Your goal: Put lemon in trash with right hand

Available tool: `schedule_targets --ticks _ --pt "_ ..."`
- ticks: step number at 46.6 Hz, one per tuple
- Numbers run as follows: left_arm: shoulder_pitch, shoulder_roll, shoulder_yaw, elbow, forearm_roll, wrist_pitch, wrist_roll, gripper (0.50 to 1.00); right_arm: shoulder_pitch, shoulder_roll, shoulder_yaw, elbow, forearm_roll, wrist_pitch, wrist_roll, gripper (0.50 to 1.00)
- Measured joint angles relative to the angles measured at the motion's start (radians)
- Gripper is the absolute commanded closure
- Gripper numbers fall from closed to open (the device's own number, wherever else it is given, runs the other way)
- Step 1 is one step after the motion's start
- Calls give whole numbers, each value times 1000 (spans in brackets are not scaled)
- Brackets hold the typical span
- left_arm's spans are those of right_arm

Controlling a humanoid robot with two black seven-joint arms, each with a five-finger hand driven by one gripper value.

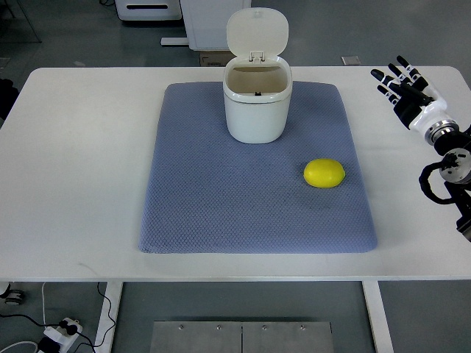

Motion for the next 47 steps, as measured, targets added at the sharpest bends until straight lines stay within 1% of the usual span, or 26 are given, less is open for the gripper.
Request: schedule_targets --ticks 47 --pt "2 0 0 0 0 -1 0 500 10 -5 3 2 0 0 0 500"
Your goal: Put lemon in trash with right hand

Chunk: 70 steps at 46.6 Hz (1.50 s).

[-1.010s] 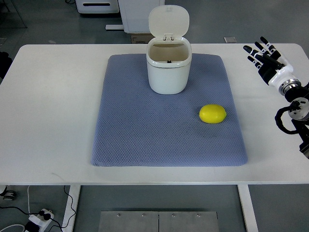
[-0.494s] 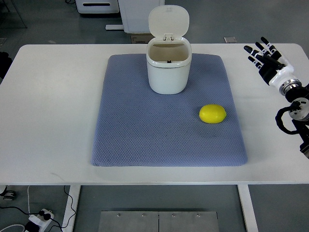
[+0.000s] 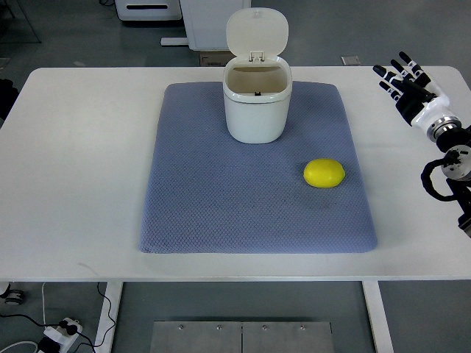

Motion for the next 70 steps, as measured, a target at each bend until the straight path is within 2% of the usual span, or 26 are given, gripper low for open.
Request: schedule_targets --ticks 33,70 --pt "0 0 0 0 0 0 0 500 47 5 3 0 0 -2 32 500" --pt "0 0 0 0 0 0 0 500 -46 55 0 1 0 -1 38 500"
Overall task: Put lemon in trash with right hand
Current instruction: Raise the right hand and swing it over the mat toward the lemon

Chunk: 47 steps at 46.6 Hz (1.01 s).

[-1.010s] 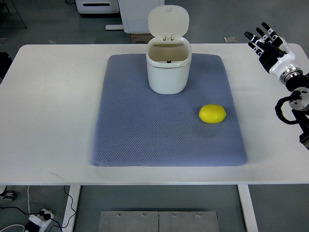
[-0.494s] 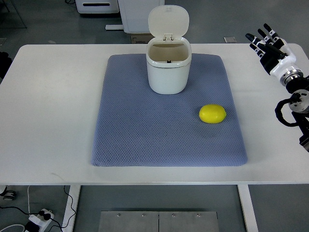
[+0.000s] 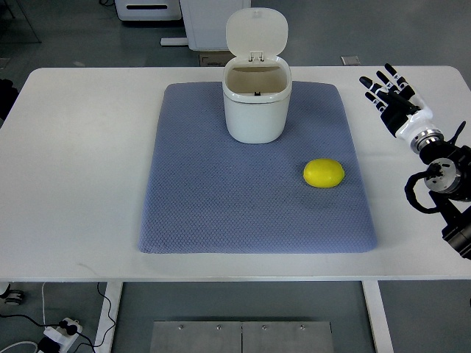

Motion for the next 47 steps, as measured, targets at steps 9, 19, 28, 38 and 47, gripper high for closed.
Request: schedule_targets --ticks 9,19,28,38,47 --pt "0 0 0 0 0 0 0 500 -1 -9 -11 4 -2 1 24 500" --pt "0 0 0 0 0 0 0 500 6 -44 -136 23 -10 -12 129 500" --pt "0 0 0 0 0 0 0 500 20 -105 -255 54 -10 -16 138 500" --pt "0 0 0 0 0 0 0 500 79 -191 -436 61 -9 -29 137 500" --pt "0 0 0 0 0 0 0 500 162 -243 -543 76 -9 -30 118 500"
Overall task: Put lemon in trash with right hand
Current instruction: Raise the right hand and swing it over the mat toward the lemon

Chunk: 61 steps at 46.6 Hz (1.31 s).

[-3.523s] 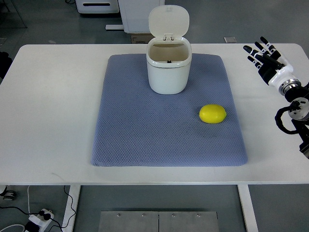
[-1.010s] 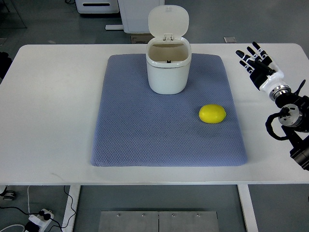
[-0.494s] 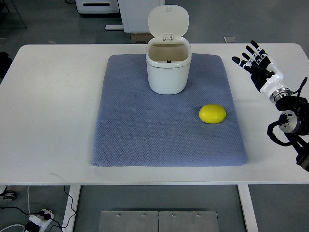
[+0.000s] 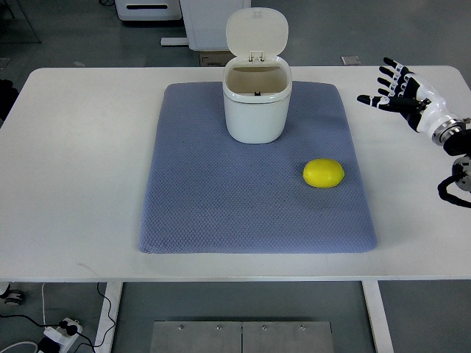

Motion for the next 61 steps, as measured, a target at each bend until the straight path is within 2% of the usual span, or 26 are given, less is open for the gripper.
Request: schedule_targets --ticks 6,13,17,27,32,39,50,61 --pt "0 0 0 0 0 0 0 500 62 -35 -58 1 3 0 -67 500" --pt "0 0 0 0 0 0 0 500 114 -70 -98 9 8 8 -174 500" --pt "0 0 0 0 0 0 0 500 146 -90 -134 26 9 19 -208 500" --pt "0 0 0 0 0 0 0 500 257 -157 -330 69 25 62 -207 500" --pt "0 0 0 0 0 0 0 500 357 -188 -517 107 25 78 -205 500" --pt "0 0 0 0 0 0 0 500 488 -191 -719 155 26 80 -185 500" --pt "0 0 0 0 0 0 0 500 587 -182 -837 196 26 101 -177 500" --pt "0 0 0 0 0 0 0 500 737 -165 -1020 287 24 103 -178 500"
